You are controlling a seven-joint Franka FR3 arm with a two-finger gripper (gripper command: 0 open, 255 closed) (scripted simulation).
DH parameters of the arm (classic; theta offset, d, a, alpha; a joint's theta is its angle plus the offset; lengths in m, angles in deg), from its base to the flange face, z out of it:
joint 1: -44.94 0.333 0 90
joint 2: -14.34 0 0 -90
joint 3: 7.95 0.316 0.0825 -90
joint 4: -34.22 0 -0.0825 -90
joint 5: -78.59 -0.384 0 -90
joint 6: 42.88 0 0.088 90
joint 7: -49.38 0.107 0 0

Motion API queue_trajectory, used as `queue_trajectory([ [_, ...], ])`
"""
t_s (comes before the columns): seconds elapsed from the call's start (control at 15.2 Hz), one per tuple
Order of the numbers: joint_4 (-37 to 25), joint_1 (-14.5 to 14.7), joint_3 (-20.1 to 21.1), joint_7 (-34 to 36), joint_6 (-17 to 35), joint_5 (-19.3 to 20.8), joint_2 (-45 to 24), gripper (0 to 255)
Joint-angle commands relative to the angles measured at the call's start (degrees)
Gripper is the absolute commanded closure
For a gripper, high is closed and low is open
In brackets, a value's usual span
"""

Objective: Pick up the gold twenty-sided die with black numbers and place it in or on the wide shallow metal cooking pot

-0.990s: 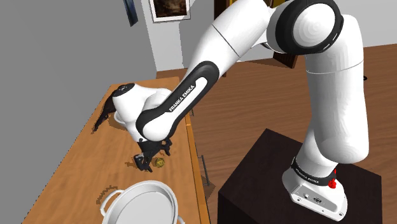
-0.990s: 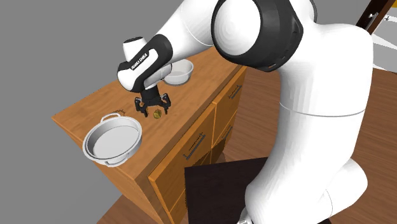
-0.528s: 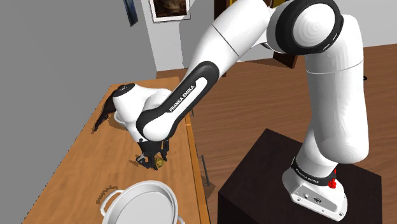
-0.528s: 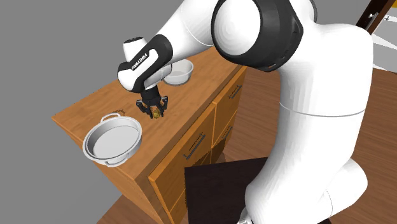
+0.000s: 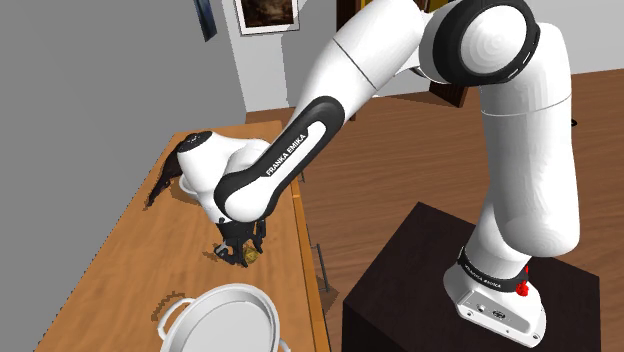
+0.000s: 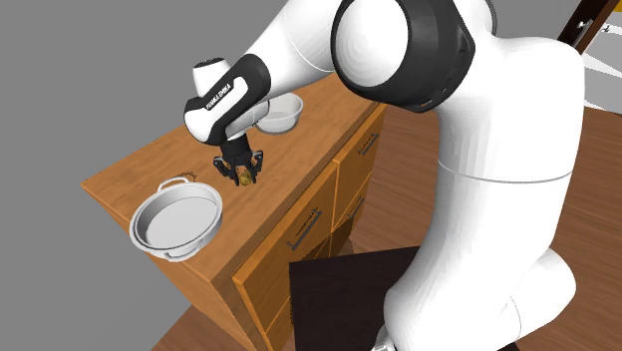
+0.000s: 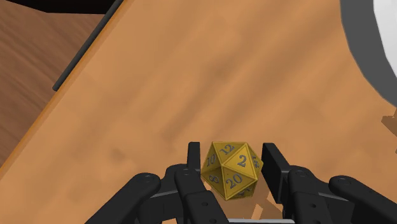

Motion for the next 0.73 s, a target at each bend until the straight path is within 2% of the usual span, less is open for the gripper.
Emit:
queue_trajectory([
  [0.0, -0.1, -0.1, 0.2, -0.2, -0.6, -0.3, 0.5, 255],
  [0.66, -2.5, -1.0, 1.3, -1.8, -6.8, -2.9, 4.9, 255],
])
